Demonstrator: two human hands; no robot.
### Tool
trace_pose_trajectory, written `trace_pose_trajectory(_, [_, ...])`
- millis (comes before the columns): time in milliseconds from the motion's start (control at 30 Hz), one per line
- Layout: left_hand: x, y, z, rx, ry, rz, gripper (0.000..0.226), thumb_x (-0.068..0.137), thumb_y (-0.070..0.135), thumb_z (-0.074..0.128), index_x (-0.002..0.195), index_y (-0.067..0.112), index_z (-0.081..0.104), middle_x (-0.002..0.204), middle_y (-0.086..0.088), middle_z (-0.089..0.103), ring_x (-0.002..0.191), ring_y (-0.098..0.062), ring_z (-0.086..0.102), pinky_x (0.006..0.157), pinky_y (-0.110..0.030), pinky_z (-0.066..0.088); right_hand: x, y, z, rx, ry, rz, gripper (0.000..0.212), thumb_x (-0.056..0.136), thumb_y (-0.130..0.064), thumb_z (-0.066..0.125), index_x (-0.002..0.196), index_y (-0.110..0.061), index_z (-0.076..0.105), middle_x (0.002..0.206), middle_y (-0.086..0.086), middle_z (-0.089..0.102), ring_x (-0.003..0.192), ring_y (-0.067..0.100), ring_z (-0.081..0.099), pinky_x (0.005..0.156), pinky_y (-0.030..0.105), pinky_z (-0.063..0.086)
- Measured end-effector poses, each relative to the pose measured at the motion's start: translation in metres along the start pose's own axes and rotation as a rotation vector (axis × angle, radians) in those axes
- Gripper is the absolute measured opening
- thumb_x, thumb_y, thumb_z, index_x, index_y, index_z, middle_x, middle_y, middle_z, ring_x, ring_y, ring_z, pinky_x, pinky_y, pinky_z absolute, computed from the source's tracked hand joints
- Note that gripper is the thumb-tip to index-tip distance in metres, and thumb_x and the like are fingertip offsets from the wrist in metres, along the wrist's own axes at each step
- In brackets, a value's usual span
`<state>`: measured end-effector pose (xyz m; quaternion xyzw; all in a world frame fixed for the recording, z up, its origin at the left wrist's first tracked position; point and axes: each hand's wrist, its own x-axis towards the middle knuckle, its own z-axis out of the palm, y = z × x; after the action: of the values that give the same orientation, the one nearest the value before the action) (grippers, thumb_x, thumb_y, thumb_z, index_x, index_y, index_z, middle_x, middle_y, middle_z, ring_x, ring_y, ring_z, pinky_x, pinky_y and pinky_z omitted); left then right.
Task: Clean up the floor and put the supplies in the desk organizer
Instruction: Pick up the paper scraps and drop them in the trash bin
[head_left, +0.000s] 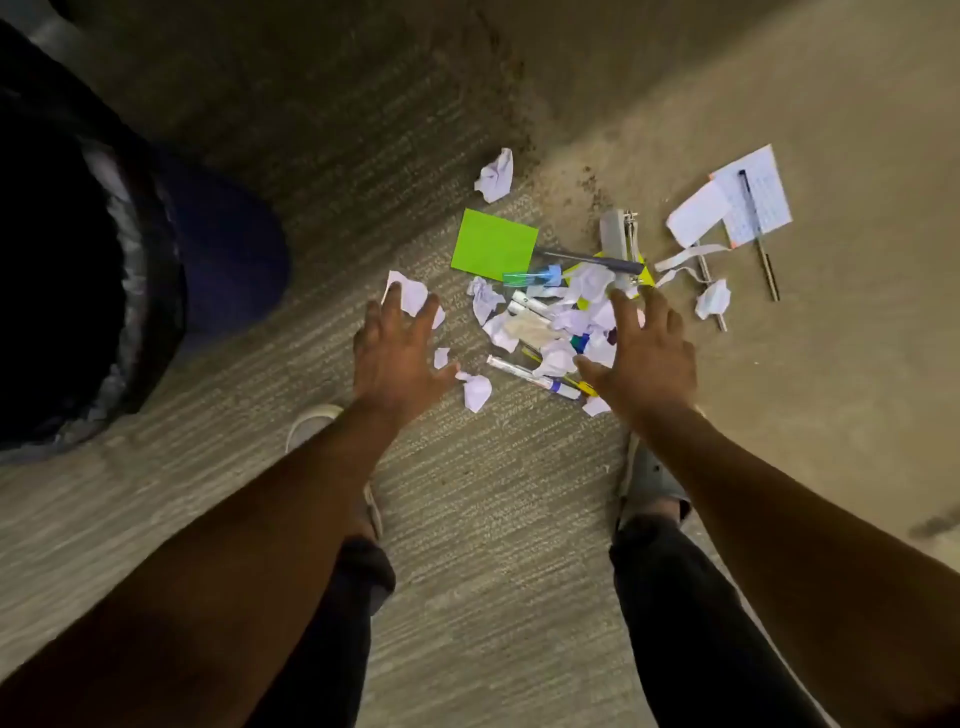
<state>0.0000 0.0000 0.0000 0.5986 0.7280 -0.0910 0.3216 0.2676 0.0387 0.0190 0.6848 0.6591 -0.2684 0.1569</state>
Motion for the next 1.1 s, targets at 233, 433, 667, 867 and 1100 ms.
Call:
trace_pose_trajectory(233, [0.039, -0.017, 0.032, 0.05, -0.099, -0.017, 0.086, 0.061, 0.064, 0.076, 0.134, 0.03, 0.042, 0.15, -0.015, 0.019, 0.136, -0.039, 0.023, 0.101, -0.053, 0.044, 0.038, 0.0, 0.036, -0.156, -0.058, -0.093, 0.093, 0.075, -0.054, 0.073, 0.146, -0.042, 0.014, 0.155, 0.01, 0.018, 0.128, 0.041, 0.04, 0.076, 0.052, 0.053])
trace_pose_trajectory(433, [0.029, -0.011, 0.048, 0.066, -0.12, 0.031, 0.093, 0.047, 0.077, 0.072, 0.126, 0.034, 0.047, 0.144, -0.009, 0.024, 0.13, -0.035, 0.029, 0.095, -0.053, 0.048, 0.048, 0.0, 0.044, -0.098, -0.111, -0.071, 0.099, 0.073, -0.052, 0.076, 0.147, -0.043, 0.011, 0.147, 0.01, 0.026, 0.12, 0.038, 0.045, 0.074, 0.048, 0.053])
trace_pose_trajectory(667, [0.022, 0.011, 0.069, 0.19, -0.102, 0.064, 0.129, 0.048, 0.068, 0.081, 0.146, 0.046, 0.001, 0.157, -0.009, -0.011, 0.139, -0.049, 0.017, 0.09, -0.059, 0.048, 0.057, -0.011, 0.049, -0.099, -0.171, -0.091, 0.119, 0.063, -0.055, 0.082, 0.148, -0.044, -0.001, 0.144, 0.014, 0.025, 0.115, 0.039, 0.05, 0.074, 0.047, 0.052])
trace_pose_trajectory(867, [0.033, 0.014, 0.071, 0.177, -0.085, 0.043, 0.091, 0.06, 0.037, 0.088, 0.135, 0.033, 0.037, 0.154, -0.014, 0.012, 0.134, -0.04, 0.029, 0.094, -0.05, 0.051, 0.066, -0.013, 0.052, -0.026, -0.127, -0.105, 0.077, 0.074, -0.026, 0.081, 0.136, -0.03, 0.035, 0.132, 0.014, 0.033, 0.105, 0.039, 0.057, 0.076, 0.047, 0.055])
trace_pose_trajectory(1100, [0.016, 0.001, 0.073, 0.013, -0.126, 0.114, 0.028, 0.08, 0.004, 0.068, 0.108, 0.009, 0.063, 0.134, -0.016, 0.044, 0.114, -0.035, 0.048, 0.092, -0.042, 0.048, 0.049, 0.003, 0.059, 0.045, -0.093, -0.143, 0.042, 0.082, -0.007, 0.066, 0.121, -0.016, 0.053, 0.122, 0.018, 0.045, 0.093, 0.042, 0.059, 0.073, 0.042, 0.049])
